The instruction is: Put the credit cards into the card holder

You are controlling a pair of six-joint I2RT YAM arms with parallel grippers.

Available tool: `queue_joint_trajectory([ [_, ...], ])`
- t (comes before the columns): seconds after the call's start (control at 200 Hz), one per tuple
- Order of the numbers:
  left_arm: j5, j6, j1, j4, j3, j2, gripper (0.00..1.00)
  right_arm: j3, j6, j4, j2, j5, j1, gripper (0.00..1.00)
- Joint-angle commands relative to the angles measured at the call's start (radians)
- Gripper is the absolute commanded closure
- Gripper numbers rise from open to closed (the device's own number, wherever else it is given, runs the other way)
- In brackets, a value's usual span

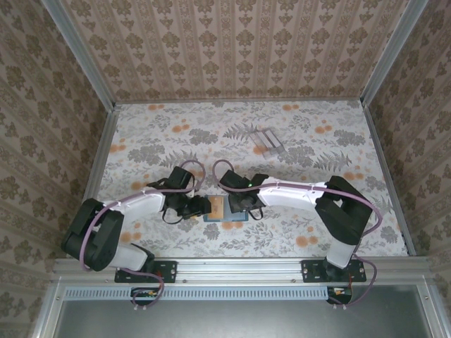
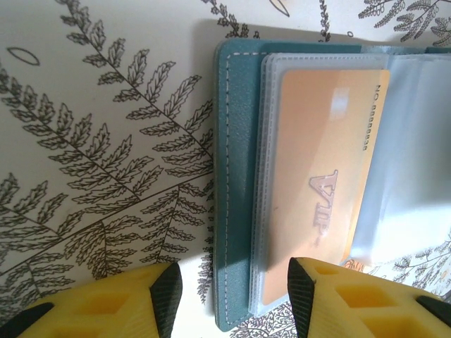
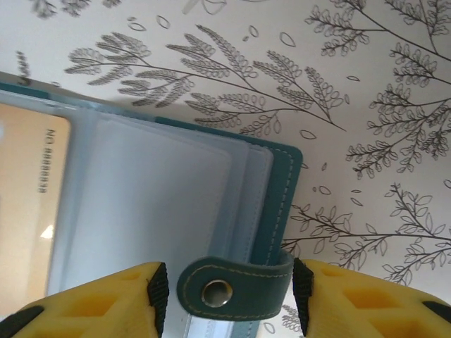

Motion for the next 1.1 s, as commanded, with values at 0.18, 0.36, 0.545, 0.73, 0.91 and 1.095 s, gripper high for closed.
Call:
queue_joint_trajectory([
  [0.18,-0.059,0.006,-0.005,0.009,0.004,0.044,0.51,0.003,0.002,-0.083,-0.041,0.111,0.007,0.67],
  [0.36,-0.072,0.014,-0.005,-0.004,0.018,0.057,0.5,-0.022,-0.004,-0.092,-0.081,0.121,0.007,0.79],
  [0.545,-0.069,0.018,-0.007,0.009,0.026,0.075,0.49,-0.074,-0.008,-0.049,-0.111,0.074,-0.001,0.91],
  [0.73,-0.011,0.013,-0.007,0.067,0.041,0.096,0.49,-0.147,-0.019,0.082,-0.124,-0.04,-0.015,1.0],
  [0.91,0.078,-0.034,-0.016,0.157,0.039,0.051,0.52,-0.168,-0.026,0.162,-0.114,-0.1,-0.017,1.0],
  [1.095,0.102,-0.058,-0.034,0.177,0.043,-0.057,0.57,-0.189,-0.016,0.253,-0.114,-0.155,-0.022,1.0],
])
